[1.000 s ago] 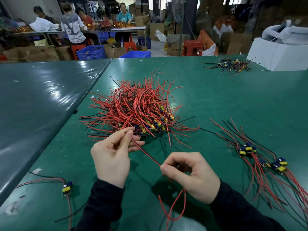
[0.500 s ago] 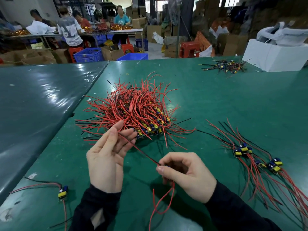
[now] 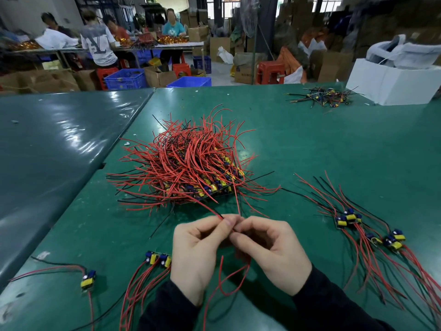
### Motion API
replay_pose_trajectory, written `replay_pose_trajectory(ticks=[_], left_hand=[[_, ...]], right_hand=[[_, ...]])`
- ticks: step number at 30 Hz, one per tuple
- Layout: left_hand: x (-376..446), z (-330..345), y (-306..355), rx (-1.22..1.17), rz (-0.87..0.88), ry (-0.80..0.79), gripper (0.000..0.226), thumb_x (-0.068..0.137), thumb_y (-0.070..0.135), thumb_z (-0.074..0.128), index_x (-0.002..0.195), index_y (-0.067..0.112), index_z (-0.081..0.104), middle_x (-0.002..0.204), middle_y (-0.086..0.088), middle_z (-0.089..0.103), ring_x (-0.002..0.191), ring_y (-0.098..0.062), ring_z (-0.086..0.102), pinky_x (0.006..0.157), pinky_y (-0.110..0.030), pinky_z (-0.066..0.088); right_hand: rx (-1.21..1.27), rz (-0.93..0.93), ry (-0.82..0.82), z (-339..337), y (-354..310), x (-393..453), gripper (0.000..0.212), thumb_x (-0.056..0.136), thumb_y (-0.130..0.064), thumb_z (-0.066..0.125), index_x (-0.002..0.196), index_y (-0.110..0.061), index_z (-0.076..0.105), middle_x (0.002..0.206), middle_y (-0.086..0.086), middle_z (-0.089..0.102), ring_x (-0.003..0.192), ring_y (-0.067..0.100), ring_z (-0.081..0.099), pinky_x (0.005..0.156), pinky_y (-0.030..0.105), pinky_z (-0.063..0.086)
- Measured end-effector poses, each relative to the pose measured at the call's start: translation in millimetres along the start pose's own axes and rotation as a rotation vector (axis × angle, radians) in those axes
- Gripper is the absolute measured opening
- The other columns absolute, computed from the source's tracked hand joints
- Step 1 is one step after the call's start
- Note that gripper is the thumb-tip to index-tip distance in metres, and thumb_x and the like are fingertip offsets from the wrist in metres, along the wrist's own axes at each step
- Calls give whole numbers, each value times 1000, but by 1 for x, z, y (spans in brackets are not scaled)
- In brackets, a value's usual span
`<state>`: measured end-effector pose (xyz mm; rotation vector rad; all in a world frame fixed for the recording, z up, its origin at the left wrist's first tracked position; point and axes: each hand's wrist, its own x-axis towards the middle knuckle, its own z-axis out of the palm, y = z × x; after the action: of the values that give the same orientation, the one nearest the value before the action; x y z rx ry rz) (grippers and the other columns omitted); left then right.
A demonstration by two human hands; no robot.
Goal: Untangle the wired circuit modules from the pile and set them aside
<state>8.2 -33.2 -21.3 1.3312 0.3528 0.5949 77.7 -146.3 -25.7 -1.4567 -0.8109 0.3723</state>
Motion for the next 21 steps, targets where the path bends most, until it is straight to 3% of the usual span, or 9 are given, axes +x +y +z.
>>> replay_pose_trajectory(ticks=[4,10,17,21], left_hand=[[5,-9,7,-49,-2,66,15,82,3,61,76,1,74,82,-15,74,83,-24,72,61,-23,55],[3,-8,7,189,188,94,11,82,0,65,76,1,75,76,-5,75,76,-14,72,63,-17,52],[8,-14,12,109,154,141,13,79,2,66,68,2,72,78,-7,75,77,-20,73,59,-22,54],[11,-19,17,60,143,168,15,83,8,62,74,5,73,85,-7,75,78,-20,72,58,-23,55]], right_hand=[[-12,17,-7,4,0,-2,8,74,-18,68,68,-13,65,55,-3,56,50,8,52,52,20,42],[-85,-28,-25,4,-1,-4,9,75,-19,68,68,-15,65,56,0,58,51,8,52,53,24,43],[-25,3,-49,3,-3,-4,9,75,-17,68,67,-18,65,54,-1,59,49,8,55,52,21,43],[-7,7,-61,3,-5,-6,10,75,-17,69,66,-20,66,54,-1,59,49,8,55,52,20,43]])
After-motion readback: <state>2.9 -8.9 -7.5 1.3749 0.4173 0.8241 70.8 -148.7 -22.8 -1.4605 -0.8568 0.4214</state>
